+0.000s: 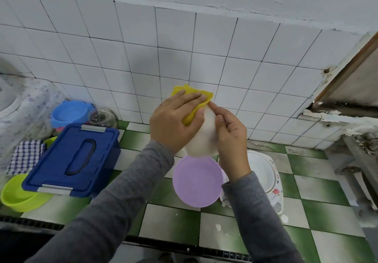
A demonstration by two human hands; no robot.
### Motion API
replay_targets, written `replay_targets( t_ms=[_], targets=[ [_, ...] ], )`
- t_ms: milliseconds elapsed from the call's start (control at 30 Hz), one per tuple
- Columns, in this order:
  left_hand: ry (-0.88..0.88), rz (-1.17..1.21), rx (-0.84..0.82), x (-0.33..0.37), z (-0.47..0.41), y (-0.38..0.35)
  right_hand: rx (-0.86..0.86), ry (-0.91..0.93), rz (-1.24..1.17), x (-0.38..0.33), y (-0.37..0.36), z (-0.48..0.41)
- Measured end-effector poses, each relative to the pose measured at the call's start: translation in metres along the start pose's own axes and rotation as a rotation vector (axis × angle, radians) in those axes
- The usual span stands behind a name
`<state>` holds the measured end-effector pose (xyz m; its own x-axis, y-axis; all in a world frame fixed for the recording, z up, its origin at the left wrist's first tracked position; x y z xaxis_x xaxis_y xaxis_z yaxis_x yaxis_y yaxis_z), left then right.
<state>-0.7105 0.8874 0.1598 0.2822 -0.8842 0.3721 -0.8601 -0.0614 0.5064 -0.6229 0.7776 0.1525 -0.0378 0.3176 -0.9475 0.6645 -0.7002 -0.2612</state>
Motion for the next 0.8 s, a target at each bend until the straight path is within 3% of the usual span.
replay_targets(
  t_ms=[200,333,467,600,700,800],
  targets=[
    [0.410,0.283,-0.320,-0.016,-0.011,0.008,-0.050,-0.003,-0.112,-0.012,0.017,-0.013],
    [0.617,0.609,-0.363,-0.026,-0.015,0.011,0.011,-0.058,-0.266,-0.023,0.030,-0.020],
    [0.690,0.823,-0.251,-0.023,-0.008,0.005,0.105,-0.115,-0.459,-0.024,0.032,-0.025],
    [0.770,0.908,0.027,-0.015,0.004,-0.008,0.166,-0.238,-0.767,-0.014,0.018,-0.019],
    [0.639,0.852,0.176,-0.007,0.013,-0.014,0.221,-0.281,-1.000,-0.010,0.006,-0.015],
    [0.406,0.610,0.213,0.001,0.020,-0.021,0.317,-0.291,-1.071,-0.009,-0.006,-0.014]
  ],
)
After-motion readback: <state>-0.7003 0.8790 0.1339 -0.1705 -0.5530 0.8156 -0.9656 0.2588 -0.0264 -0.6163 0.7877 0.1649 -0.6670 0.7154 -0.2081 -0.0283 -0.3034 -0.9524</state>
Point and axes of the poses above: each hand's wrist, its own z-axis away from the middle knuckle, its own y-axis out of the back of the hand, x = y × z, the point moved 3 cm from there along -z, towards the middle knuckle, and after that the axes turned 5 degrees about -z, right-handed, at the moved point
